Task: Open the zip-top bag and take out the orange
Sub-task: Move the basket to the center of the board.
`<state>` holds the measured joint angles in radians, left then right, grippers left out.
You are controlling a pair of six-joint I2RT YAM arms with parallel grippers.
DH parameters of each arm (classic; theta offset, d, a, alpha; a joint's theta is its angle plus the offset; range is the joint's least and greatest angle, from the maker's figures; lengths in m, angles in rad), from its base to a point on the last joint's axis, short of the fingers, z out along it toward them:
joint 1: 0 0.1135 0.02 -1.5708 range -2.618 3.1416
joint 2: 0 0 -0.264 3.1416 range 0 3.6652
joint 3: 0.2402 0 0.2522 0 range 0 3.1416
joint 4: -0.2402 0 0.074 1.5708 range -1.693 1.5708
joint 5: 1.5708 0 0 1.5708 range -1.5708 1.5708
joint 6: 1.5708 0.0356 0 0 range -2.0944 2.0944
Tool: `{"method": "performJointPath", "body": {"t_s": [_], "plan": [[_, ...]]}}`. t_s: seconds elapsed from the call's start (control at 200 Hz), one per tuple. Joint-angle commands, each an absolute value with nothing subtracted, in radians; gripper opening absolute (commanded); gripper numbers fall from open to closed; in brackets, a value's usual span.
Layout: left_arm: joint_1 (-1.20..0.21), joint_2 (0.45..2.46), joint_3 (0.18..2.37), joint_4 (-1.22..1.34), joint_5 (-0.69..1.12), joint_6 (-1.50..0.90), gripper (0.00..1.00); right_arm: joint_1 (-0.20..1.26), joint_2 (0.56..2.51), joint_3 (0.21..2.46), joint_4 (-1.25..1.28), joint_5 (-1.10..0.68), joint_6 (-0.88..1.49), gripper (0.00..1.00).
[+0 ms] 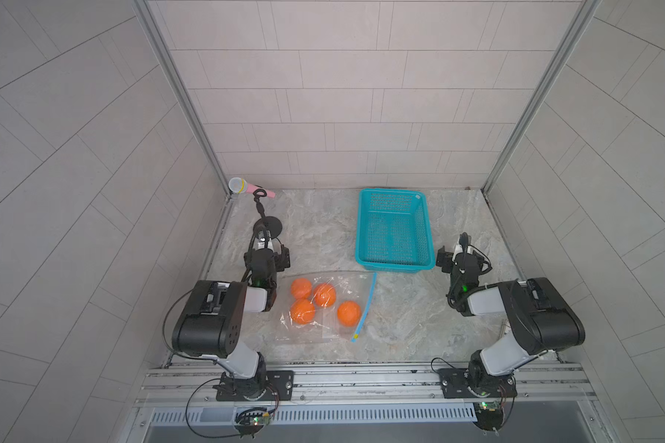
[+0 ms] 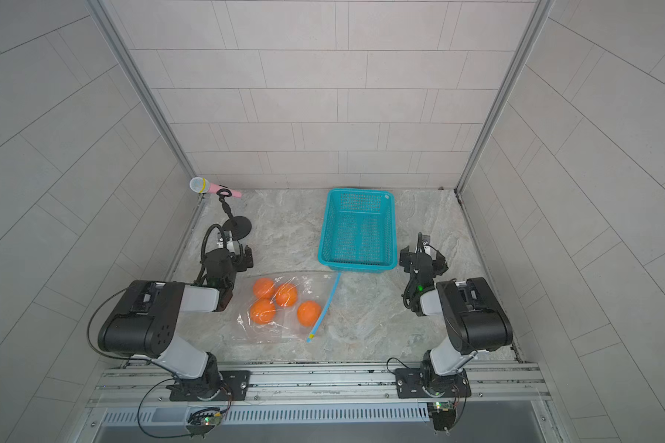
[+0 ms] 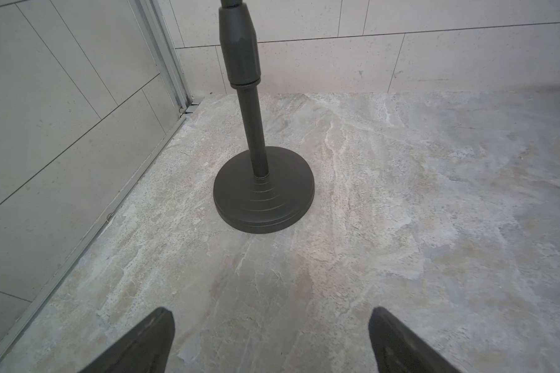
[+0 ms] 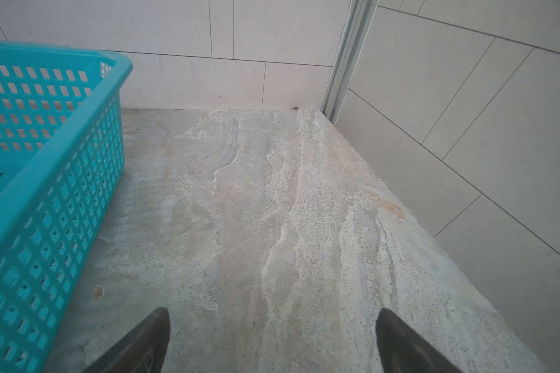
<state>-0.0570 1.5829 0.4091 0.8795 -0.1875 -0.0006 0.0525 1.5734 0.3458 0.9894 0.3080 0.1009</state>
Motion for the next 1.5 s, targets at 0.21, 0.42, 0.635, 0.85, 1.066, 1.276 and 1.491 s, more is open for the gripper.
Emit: {"method": "performJointPath", "body": {"t_s": [0.21, 0.42, 0.635, 0.85, 1.066, 1.276, 1.491], "plan": [[-0.051, 1.580, 0.406, 0.898, -0.180, 0.000, 1.00, 0.057, 1.577, 0.354, 0.991, 0.325, 0.090, 1.00], [-0.049, 1.580, 0.407, 0.899, -0.181, 0.000, 1.00, 0.056, 1.576, 0.356, 0.989, 0.325, 0.091, 1.00], [-0.051, 1.582, 0.407, 0.899, -0.181, 0.000, 1.00, 0.057, 1.576, 0.355, 0.989, 0.323, 0.092, 1.00], [-0.059, 1.529, 0.385, 0.903, -0.218, 0.001, 1.00, 0.064, 1.550, 0.329, 1.028, 0.340, 0.080, 1.00], [-0.079, 1.137, 0.366, 0.674, -0.304, -0.153, 1.00, 0.130, 1.183, 0.285, 0.845, 0.389, 0.072, 1.00], [-0.107, 0.929, 0.615, 0.183, 0.071, -0.497, 1.00, 0.132, 0.954, 0.565, 0.159, 0.040, 0.266, 1.00], [-0.412, 1.105, 0.741, 0.155, 0.116, -0.524, 0.96, 0.194, 1.159, 0.834, -0.220, 0.021, 0.276, 0.99]]}}
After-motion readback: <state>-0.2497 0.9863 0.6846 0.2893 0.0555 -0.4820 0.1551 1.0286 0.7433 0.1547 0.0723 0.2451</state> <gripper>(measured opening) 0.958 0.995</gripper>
